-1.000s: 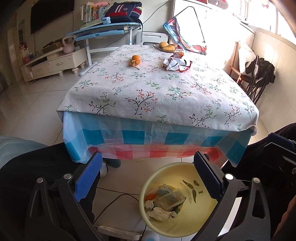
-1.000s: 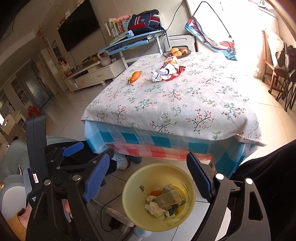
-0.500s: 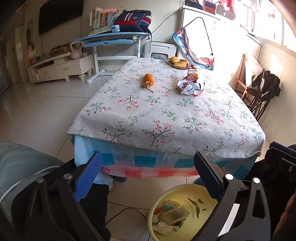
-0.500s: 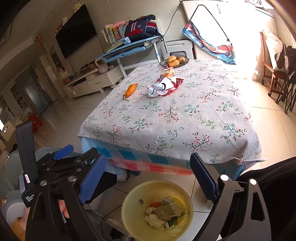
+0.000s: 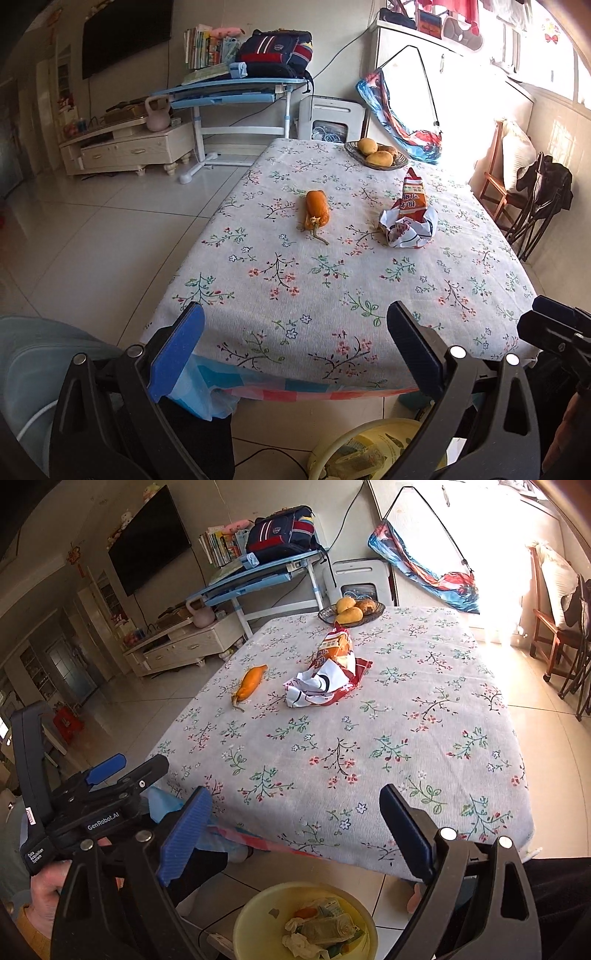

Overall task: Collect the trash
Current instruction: 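Move both open grippers back over the table toward the snack bag, then grasp the orange snack bag with the right gripper while the left gripper grasps the last peel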

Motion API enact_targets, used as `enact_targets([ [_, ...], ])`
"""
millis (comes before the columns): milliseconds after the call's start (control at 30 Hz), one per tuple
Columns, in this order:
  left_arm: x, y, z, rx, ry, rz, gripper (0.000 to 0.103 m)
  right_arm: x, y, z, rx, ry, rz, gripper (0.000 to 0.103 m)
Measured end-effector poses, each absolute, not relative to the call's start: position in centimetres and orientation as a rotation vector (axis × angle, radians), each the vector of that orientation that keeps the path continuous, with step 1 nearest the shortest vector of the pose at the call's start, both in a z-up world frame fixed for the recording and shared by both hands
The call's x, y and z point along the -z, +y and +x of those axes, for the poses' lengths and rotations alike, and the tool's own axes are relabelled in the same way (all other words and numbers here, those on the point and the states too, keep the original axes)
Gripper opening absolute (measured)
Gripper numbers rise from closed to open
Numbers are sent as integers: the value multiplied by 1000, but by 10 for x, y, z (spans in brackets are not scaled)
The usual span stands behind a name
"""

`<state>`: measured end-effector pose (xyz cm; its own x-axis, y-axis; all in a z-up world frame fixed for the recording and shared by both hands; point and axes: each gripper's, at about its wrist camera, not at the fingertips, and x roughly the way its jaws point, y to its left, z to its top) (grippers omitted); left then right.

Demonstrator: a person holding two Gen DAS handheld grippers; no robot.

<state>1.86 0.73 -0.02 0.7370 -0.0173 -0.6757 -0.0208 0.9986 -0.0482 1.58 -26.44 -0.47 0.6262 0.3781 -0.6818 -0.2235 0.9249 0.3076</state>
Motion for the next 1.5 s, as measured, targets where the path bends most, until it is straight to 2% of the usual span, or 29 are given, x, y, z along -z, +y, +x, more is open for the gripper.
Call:
enact_targets([
  [800, 7, -6, 152, -15, 763, -63, 96, 19, -266, 156, -328, 913, 301, 88],
  [1200, 26, -20, 206, -29, 826, -11, 96, 37, -259, 186, -305, 955, 273, 88],
  [1500, 36, -29, 227, -27, 868, 39, 96, 44, -255, 194, -326, 989, 250, 71],
])
